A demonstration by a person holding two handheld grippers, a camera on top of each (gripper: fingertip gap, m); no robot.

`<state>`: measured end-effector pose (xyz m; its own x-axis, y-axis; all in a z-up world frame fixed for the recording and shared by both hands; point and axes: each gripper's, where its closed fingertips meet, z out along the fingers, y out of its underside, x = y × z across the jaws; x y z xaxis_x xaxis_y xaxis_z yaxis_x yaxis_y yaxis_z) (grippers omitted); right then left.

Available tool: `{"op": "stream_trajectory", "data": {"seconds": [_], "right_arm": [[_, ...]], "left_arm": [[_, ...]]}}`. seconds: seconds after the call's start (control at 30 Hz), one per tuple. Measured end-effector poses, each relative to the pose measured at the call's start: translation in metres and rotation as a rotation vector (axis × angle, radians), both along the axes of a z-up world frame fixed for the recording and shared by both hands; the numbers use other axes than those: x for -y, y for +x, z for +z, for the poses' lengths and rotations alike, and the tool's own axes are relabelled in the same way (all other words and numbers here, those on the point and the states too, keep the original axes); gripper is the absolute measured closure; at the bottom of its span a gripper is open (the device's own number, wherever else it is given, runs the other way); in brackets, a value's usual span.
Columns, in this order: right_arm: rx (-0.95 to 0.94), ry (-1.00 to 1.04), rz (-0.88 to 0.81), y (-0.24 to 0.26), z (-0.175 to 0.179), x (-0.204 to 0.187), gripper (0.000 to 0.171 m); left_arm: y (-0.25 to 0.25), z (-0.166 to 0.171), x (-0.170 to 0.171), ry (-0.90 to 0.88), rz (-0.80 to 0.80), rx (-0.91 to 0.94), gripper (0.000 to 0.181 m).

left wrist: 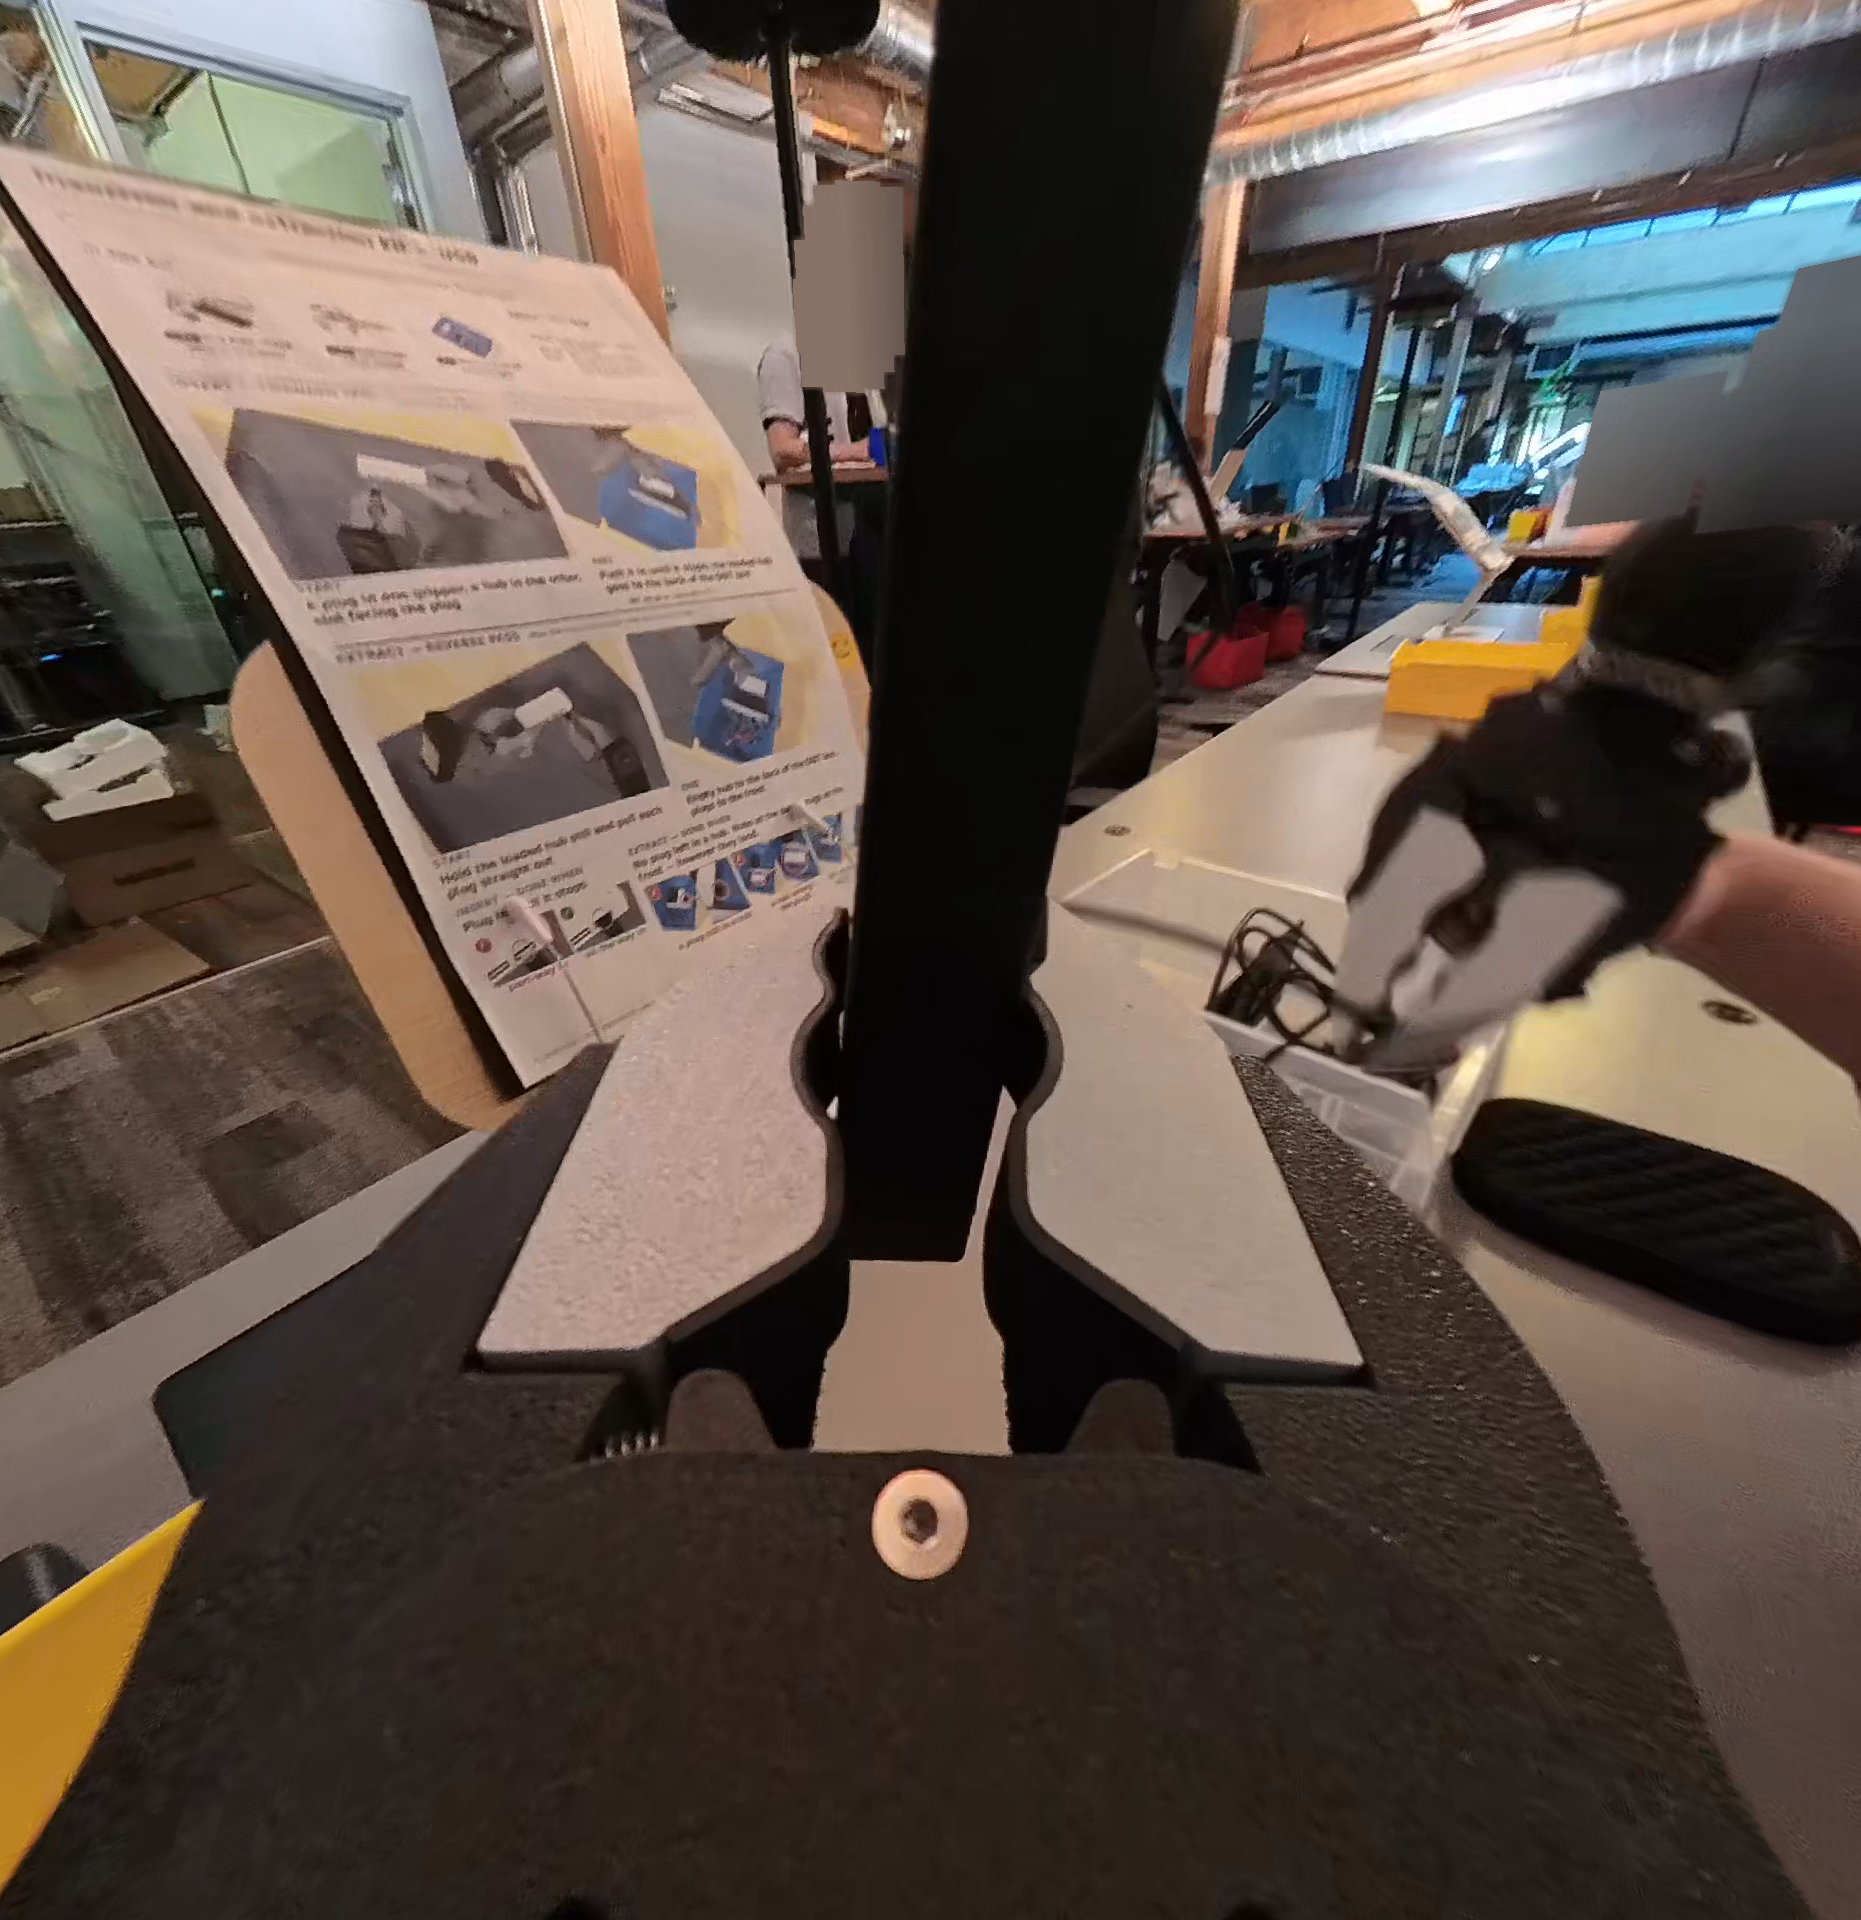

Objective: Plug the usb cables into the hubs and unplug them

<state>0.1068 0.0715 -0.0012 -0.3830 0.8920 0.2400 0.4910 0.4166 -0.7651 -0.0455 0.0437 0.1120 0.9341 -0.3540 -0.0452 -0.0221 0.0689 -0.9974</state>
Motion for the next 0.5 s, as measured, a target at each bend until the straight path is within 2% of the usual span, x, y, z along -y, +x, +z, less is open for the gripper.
{"op": "stream_trajectory", "data": {"seconds": [0.13,0.27,0.4,0.5], "right_arm": [[-0.065,0.003,-0.076,0.036,0.084,-0.053,0.168],[-0.119,0.103,-0.151,0.060,0.151,-0.096,0.168],[-0.159,0.189,-0.238,0.080,0.202,-0.144,0.167],[-0.168,0.197,-0.282,0.092,0.227,-0.174,0.167]], "left_arm": [[0.013,0.035,0.003,0.057,-0.036,-0.005,0.155],[0.033,0.092,-0.011,0.077,-0.082,-0.060,0.155],[0.063,0.143,-0.035,0.065,-0.145,-0.121,0.155],[0.083,0.165,-0.056,0.032,-0.176,-0.141,0.155]]}}
